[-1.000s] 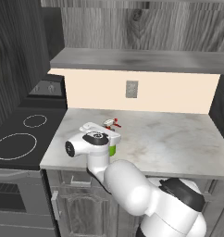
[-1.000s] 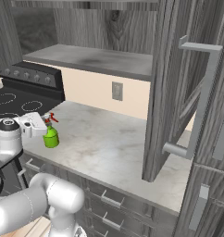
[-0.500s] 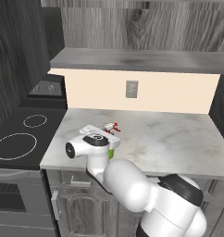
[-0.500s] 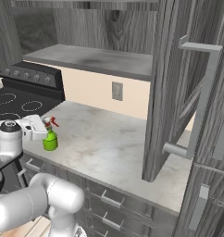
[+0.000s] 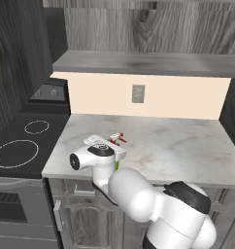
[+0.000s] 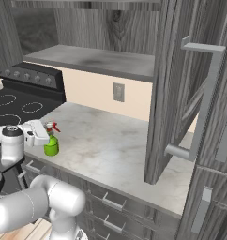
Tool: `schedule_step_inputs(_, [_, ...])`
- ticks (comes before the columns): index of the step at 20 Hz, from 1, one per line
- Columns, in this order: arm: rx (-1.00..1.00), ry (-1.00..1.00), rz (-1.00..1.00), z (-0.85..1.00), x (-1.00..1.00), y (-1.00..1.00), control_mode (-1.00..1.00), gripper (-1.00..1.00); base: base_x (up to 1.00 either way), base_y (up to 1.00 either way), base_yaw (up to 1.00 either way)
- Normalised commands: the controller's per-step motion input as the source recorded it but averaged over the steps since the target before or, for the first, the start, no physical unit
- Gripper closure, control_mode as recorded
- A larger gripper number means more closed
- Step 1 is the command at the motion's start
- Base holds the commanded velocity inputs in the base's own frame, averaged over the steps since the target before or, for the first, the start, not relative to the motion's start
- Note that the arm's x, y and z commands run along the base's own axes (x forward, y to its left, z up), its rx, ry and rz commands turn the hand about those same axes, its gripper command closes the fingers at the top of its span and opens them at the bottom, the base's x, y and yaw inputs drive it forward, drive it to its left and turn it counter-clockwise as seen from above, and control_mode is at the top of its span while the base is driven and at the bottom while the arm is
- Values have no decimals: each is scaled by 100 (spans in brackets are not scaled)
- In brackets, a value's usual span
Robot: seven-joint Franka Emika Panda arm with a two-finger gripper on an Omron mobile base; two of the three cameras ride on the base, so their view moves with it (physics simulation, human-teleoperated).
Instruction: Move the cutting board and knife to the sink. Then move spray from the cabinet to the counter.
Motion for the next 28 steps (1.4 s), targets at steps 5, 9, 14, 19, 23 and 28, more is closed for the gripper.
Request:
schedule_step_inputs(5, [1,0,0,-22,0,0,-100,100,0,0,0])
schedule_step_inputs(9, [0,0,0,-20,0,0,-100,100,0,0,0])
schedule_step_inputs(14, [0,0,0,-7,2,0,-100,100,0,0,0])
schedule_step_inputs(19, [0,0,-1,0,17,0,-100,100,0,0,0])
schedule_step_inputs(23, [0,0,-1,0,21,0,-100,100,0,0,0])
schedule_step_inputs(28, [0,0,0,0,14,0,-100,100,0,0,0])
